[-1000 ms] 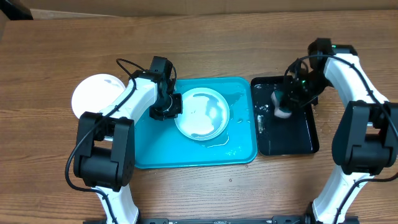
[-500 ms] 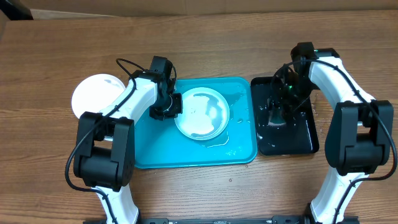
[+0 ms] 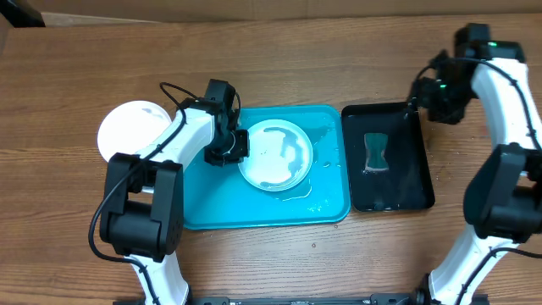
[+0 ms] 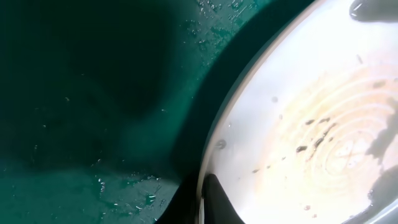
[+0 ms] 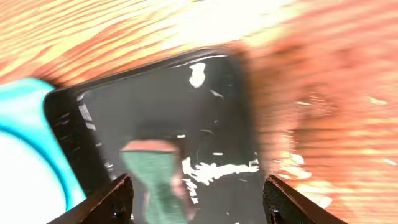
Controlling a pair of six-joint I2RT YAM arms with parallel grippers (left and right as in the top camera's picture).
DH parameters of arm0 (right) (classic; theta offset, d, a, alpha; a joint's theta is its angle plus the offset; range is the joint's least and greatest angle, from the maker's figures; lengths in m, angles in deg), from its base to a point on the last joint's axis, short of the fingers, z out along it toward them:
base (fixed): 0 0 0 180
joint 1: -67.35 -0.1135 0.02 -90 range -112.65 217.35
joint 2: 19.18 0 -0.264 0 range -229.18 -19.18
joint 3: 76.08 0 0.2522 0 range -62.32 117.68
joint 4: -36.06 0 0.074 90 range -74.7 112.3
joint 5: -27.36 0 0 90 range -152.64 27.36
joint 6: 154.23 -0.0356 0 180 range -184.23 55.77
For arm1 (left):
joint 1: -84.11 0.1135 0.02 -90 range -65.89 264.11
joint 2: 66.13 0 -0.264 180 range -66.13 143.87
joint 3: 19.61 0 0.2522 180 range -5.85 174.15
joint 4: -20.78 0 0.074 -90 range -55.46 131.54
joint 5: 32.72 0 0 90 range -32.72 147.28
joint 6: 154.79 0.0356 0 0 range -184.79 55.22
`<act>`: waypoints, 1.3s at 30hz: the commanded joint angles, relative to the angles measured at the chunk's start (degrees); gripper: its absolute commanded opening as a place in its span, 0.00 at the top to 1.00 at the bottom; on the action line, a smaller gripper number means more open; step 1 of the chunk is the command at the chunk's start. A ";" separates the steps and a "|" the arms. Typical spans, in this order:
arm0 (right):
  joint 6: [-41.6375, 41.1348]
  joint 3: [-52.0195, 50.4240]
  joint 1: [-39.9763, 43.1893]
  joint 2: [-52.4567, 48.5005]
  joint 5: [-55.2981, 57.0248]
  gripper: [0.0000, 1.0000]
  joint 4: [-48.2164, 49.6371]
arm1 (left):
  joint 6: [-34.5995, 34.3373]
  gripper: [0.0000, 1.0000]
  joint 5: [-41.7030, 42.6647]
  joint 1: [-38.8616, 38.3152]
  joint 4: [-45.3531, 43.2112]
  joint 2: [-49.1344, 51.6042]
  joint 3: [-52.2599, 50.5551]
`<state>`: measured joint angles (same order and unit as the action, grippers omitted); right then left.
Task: Clean dirty plates on tray and stack at the side
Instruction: 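Raise the right gripper away to the right side, then lift the light-blue plate with left gripper and tilt it over the black tray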
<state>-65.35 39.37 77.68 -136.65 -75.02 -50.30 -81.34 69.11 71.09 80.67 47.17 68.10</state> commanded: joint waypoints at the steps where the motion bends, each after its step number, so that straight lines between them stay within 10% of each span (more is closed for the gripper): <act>1: -0.42 1.14 4.11 2.12 3.93 0.25 0.11 | -0.24 0.96 -1.84 -0.20 -0.11 0.81 -1.95; 2: -0.37 1.14 5.40 2.12 5.70 0.00 0.26 | -0.26 0.96 -1.68 -0.20 -0.13 0.81 -1.95; 25: -0.39 1.11 11.19 2.10 7.21 0.00 6.56 | -1.22 0.96 -3.48 -2.47 16.11 -1.25 25.35; 39: -0.39 1.11 11.19 2.10 7.21 0.00 6.56 | -1.88 0.96 -23.21 -25.59 2.19 -1.22 28.35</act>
<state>-65.70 39.35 89.00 -136.65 -68.21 -43.92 -82.65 53.92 49.80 85.20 47.15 94.79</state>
